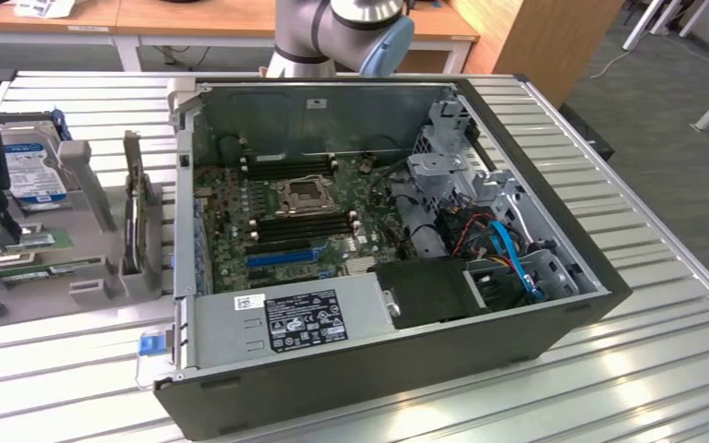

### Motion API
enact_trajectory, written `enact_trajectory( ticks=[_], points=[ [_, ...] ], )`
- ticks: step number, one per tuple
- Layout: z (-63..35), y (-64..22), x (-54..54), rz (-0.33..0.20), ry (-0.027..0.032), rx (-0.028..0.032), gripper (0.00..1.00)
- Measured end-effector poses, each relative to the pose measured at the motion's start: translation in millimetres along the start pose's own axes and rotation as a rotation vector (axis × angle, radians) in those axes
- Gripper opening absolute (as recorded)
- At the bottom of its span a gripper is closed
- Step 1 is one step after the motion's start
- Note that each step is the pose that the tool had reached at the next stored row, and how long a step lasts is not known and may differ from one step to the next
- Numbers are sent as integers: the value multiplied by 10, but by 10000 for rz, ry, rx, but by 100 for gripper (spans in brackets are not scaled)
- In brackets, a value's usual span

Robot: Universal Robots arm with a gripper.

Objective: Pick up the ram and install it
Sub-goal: 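Pick up the ram and move it above insertion slot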

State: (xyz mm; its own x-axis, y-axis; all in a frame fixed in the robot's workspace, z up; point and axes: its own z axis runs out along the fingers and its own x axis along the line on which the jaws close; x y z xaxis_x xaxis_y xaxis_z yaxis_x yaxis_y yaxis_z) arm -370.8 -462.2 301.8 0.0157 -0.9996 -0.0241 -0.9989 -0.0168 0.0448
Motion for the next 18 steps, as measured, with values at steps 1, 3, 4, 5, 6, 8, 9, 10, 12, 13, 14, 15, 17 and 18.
enact_trajectory(
  ticks=[1,3,4,5,6,8,9,10,12,13,14,15,17,18],
  points=[
    [-18,1,0,0,0,0,12],
    [-53,2,-1,0,-1,1,12],
    [-70,3,-2,0,0,0,12],
    [-85,3,-2,0,0,0,12],
    [-100,3,-3,0,-1,1,12],
    [-132,4,-3,0,0,0,12],
    [-145,5,-3,0,0,0,12],
    [-158,5,-4,0,0,0,12],
    [-188,7,-4,0,0,0,12],
    [-207,7,-5,0,-1,1,12],
    [-229,8,-5,1,0,0,12],
    [-253,9,-6,0,0,0,12],
    [-300,11,-7,1,0,0,12],
    [-322,12,-8,2,0,0,12]
  ],
)
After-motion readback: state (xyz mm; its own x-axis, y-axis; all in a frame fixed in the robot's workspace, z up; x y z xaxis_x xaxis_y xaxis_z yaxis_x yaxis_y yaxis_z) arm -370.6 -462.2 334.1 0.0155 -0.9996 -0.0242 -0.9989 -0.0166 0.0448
